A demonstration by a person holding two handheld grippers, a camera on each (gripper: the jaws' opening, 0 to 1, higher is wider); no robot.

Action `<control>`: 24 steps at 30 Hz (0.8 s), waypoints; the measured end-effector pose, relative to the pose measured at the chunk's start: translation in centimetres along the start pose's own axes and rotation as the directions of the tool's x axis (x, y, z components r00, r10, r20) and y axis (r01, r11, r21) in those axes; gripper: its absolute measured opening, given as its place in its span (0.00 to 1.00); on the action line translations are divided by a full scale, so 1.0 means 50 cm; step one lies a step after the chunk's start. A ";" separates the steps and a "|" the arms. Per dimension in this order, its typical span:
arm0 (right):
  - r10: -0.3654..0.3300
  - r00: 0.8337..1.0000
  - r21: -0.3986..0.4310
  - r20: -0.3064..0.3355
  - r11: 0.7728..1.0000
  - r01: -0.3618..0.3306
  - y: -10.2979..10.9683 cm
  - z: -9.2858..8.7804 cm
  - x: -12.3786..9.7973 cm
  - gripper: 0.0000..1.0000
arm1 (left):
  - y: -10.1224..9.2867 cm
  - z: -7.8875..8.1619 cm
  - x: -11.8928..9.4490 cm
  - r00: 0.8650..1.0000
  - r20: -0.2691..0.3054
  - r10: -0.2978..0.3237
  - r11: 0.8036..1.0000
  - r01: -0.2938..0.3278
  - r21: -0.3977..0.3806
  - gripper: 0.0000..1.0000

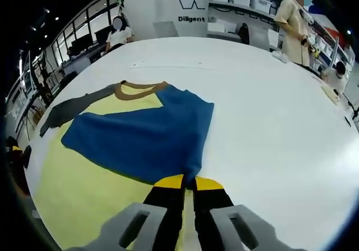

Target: Fold the garment on the visible template until the final outline fits inside the template.

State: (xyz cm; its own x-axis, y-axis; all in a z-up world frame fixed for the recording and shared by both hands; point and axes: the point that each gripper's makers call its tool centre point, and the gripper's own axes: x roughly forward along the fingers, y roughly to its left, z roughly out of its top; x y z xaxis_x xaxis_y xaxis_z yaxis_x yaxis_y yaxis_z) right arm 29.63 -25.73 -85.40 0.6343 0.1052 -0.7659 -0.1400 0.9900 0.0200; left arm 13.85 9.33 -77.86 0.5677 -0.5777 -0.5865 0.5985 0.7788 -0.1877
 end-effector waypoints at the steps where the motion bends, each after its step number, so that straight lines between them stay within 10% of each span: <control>1: 0.001 1.000 0.003 0.000 1.000 -0.001 0.000 0.000 0.000 0.00 | 0.000 0.000 0.000 1.000 0.000 0.000 1.000 0.000 0.000 0.98; 24: 0.178 0.973 0.066 0.145 0.980 -0.189 0.076 0.040 -0.082 0.86 | 0.009 0.009 0.009 1.000 -0.006 0.022 1.000 -0.022 0.006 0.99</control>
State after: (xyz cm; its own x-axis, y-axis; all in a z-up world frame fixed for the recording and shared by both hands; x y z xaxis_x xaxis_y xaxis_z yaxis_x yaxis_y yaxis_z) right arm 28.02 -22.20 -80.90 0.7026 0.2925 -0.6487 -0.2072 0.9562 0.2068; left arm 14.64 9.31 -77.85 0.5773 -0.5593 -0.5949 0.5895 0.7896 -0.1702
